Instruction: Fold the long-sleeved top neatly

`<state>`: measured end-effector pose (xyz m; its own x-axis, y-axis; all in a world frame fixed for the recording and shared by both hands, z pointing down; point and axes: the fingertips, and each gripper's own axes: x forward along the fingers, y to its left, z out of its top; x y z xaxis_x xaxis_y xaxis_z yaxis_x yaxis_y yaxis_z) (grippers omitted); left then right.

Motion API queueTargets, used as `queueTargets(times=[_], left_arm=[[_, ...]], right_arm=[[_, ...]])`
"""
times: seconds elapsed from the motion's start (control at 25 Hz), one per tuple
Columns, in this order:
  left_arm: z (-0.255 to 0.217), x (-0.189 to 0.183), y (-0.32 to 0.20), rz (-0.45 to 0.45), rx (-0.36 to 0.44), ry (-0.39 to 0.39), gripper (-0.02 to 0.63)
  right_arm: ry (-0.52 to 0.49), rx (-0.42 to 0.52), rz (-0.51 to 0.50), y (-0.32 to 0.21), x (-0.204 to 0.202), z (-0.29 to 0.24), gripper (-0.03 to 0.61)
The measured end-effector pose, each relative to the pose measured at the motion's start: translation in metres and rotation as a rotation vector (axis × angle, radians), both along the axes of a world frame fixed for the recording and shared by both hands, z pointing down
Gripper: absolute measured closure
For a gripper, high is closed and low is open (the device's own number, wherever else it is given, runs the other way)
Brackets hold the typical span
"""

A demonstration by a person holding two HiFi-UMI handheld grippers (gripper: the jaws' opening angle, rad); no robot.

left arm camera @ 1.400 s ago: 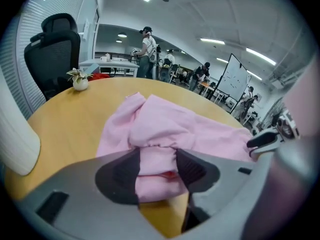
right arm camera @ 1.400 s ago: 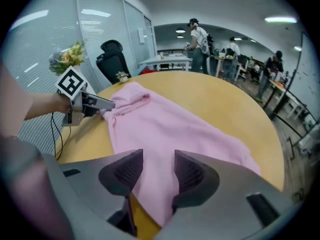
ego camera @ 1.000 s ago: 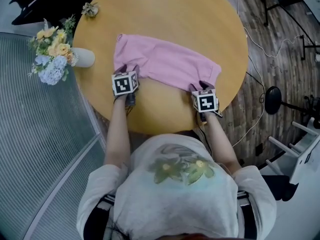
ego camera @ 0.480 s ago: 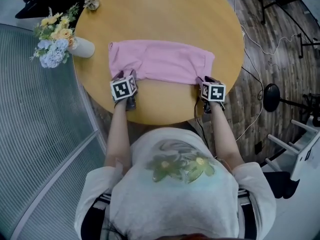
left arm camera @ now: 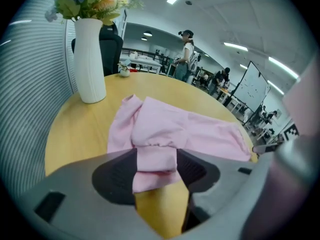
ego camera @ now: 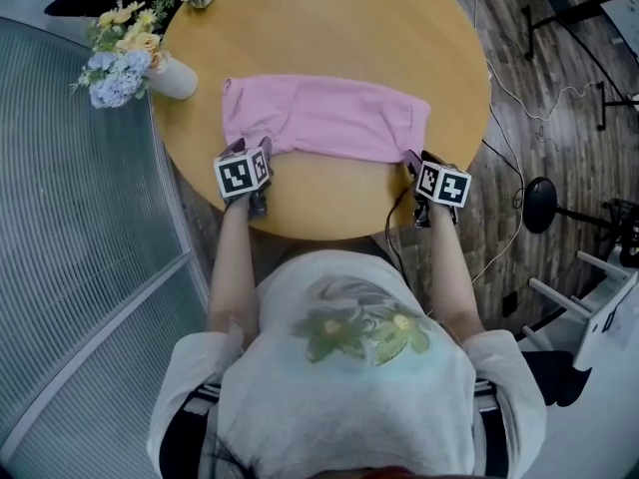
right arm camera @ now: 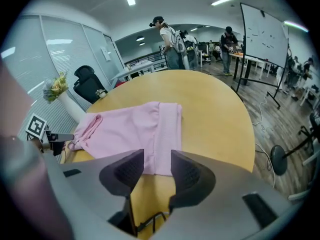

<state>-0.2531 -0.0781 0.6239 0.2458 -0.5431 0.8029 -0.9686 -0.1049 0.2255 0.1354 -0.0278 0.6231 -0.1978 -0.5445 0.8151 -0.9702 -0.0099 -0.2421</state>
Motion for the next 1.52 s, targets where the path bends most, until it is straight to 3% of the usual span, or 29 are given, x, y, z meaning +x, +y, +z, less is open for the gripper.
queueTargets(times=[0.16,0.28,0.52,0.68,0.72,0.84,0.88,0.92,1.04,1.12,1.24,1.52], left_arm=[[-0.025,-0.021,0.000,-0.132,0.071,0.103,0.380],[-0.024,-0.044,0.004,-0.204,0.073,0.137,0.380],[0.012,-0.062,0.000,-0.183,-0.009,0.235,0.331],[0.021,-0.060,-0.017,-0.180,-0.061,0.389,0.331],[0.024,-0.058,-0.019,-0.164,-0.082,0.385,0.331],[0.032,-0.057,-0.015,-0.105,-0.121,0.280,0.350],[0.033,-0.058,-0.014,-0.093,-0.121,0.249,0.376],[0.034,-0.059,-0.013,-0.084,-0.120,0.231,0.474],[0.034,-0.057,-0.012,-0.060,-0.123,0.265,0.549],[0.028,-0.056,-0.013,-0.050,-0.116,0.294,0.561],[0.020,-0.057,-0.016,-0.021,-0.080,0.265,0.566],[-0.021,-0.044,-0.020,0.078,0.030,0.050,0.571]], right_arm=[[-0.004,0.014,-0.038,-0.001,-0.013,-0.006,0.402],[-0.017,0.026,-0.079,-0.003,-0.029,-0.010,0.402],[-0.027,0.020,-0.195,-0.004,-0.067,-0.009,0.402],[-0.026,0.014,-0.224,0.002,-0.085,-0.012,0.402],[-0.030,0.017,-0.227,0.004,-0.088,-0.013,0.402],[-0.043,0.027,-0.227,0.010,-0.093,-0.017,0.402],[-0.046,0.028,-0.223,0.011,-0.093,-0.018,0.402],[-0.048,0.029,-0.220,0.013,-0.094,-0.019,0.402],[-0.048,0.032,-0.213,0.017,-0.095,-0.020,0.402],[-0.051,0.035,-0.209,0.020,-0.098,-0.021,0.402],[-0.055,0.035,-0.208,0.022,-0.104,-0.018,0.402],[-0.062,0.040,-0.238,0.021,-0.115,-0.024,0.402]])
